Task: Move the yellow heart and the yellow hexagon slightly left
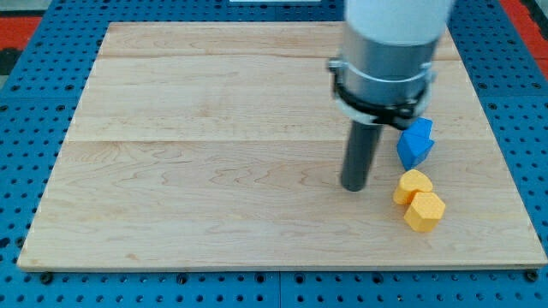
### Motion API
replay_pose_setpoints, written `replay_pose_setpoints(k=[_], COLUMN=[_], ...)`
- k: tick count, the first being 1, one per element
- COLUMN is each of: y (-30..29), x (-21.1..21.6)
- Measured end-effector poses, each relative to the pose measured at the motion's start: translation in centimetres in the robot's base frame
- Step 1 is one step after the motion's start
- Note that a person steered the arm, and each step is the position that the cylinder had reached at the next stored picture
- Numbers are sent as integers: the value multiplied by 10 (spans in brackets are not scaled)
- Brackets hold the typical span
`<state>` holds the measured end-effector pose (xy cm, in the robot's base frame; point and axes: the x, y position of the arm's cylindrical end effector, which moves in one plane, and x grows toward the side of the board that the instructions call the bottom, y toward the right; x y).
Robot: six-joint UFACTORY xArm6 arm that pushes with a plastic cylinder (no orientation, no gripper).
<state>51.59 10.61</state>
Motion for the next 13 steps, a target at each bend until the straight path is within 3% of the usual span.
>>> replay_pose_setpoints(k=[2, 4, 6, 7, 8, 10, 12, 13], y=[47, 8, 8, 54, 130, 125, 129, 104], x=[3, 6, 65, 103, 83, 12, 37, 34])
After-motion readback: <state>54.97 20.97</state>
